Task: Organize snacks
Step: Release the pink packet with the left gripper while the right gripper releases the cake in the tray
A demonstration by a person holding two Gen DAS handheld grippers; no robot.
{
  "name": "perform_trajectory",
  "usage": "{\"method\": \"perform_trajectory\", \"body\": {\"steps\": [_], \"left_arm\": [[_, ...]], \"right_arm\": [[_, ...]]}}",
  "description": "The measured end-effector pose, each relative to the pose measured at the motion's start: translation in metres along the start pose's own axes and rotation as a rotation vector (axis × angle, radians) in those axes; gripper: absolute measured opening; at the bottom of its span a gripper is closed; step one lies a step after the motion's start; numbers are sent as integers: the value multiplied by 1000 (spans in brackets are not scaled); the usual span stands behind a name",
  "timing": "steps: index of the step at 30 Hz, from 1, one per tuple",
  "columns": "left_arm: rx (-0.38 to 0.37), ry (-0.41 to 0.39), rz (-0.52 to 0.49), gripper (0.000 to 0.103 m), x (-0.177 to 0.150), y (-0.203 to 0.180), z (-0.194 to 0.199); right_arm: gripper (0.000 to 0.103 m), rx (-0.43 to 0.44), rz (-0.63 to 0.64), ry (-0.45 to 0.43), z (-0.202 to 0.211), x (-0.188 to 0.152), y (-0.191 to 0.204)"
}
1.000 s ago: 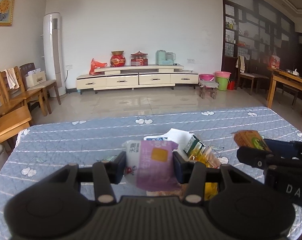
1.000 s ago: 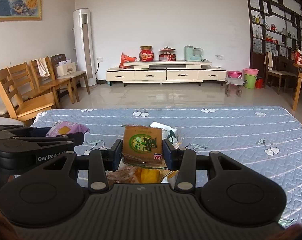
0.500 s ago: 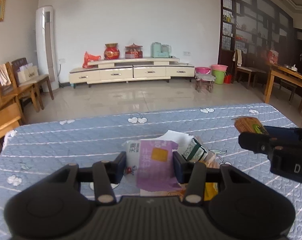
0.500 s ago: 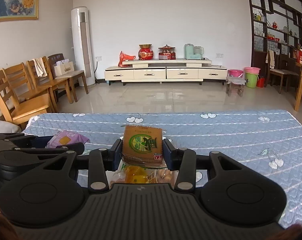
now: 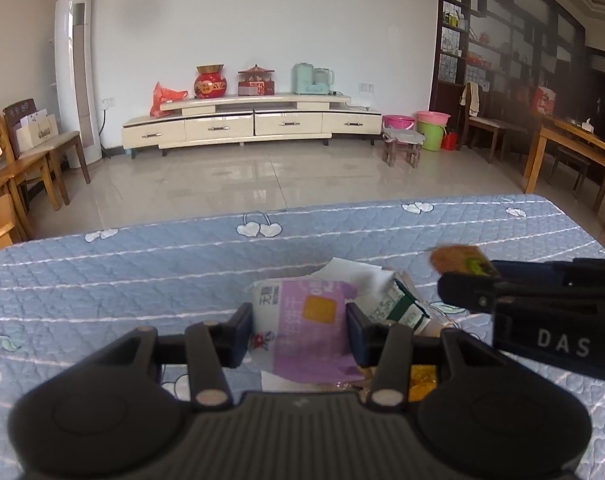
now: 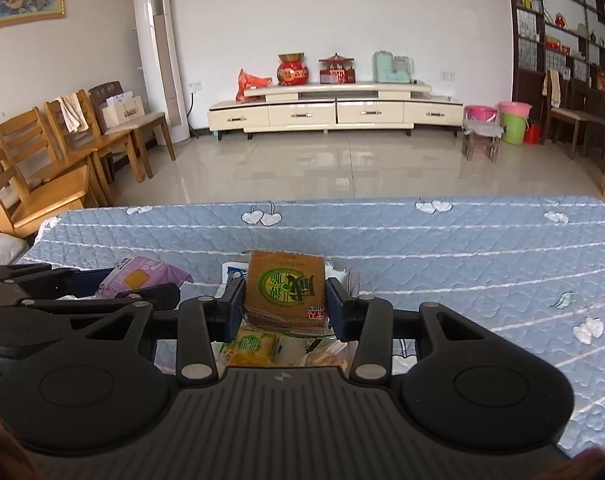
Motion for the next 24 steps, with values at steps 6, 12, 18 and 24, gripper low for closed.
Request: {"method": "perform_trajectory", "body": {"steps": [6, 12, 18, 24], "left_arm": [[-2, 18, 4, 47, -3, 1, -13], [-26, 24, 5, 47, 2, -3, -28], [-127, 26, 10, 50, 11, -23, -36], [-107, -4, -4, 75, 18, -26, -16]], "right_arm": [[70, 19, -7, -5, -4, 2, 4], [70, -22, -15, -63, 26, 2, -6], [70, -49, -36, -118, 62, 0, -17], [76, -54, -30, -130, 87, -5, -18]]}}
Point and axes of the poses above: each gripper's, at about its wrist camera, not at the fingertips, and z roughly against the way its jaws point, y to its left, x to its top, the point moved 9 cm from there along -z, roughly the way its jaws point, and after that the axes turned 7 degrees about -z, right-handed, at the moved point
